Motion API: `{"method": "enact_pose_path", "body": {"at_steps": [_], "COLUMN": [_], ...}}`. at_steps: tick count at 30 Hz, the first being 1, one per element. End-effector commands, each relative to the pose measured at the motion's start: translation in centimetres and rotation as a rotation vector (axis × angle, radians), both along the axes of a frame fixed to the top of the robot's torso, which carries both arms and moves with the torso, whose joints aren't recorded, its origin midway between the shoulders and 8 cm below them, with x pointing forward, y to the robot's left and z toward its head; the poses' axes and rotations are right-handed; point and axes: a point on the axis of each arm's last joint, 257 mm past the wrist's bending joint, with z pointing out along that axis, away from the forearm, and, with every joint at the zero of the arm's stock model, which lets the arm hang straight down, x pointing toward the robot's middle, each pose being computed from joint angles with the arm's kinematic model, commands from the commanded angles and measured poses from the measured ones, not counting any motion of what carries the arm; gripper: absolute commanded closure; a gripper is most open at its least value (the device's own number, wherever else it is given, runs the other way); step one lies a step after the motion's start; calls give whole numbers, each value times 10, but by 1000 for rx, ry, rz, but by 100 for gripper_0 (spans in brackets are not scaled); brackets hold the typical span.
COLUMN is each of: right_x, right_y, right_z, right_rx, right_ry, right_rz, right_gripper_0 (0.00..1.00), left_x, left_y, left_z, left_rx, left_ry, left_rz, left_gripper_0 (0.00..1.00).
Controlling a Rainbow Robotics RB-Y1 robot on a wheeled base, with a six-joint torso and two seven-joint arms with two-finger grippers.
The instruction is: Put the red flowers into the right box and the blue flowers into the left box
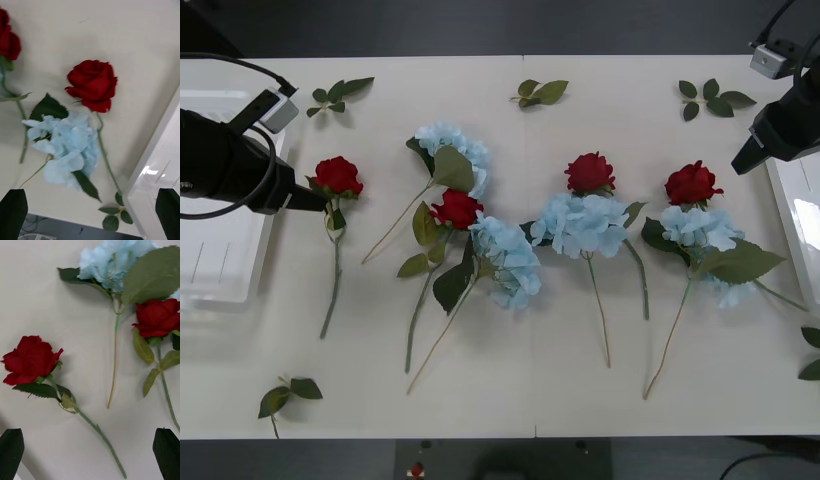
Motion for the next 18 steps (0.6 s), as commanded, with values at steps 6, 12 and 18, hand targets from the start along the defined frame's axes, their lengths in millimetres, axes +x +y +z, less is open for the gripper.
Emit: {"method": "enact_pose_path", "body": {"at_steps": [6, 12, 18], "right_x": [46, 56, 62], "right_y": [-49, -65, -68], "right_z": [-12, -30, -49], "right_rx": [-168, -171, -200], "right_ry": [-110, -115, -114], "right_rz": [76, 68, 82], "right_gripper_0": [0, 0, 0], "left_x": [2, 0, -7], "left_y": [27, 32, 29], "left_z": [-15, -38, -58], "left_rx": [-21, -16, -7], "left_ry": [87, 140, 193], "left_rz": [295, 430, 511], "left_gripper_0": [0, 0, 0]}}
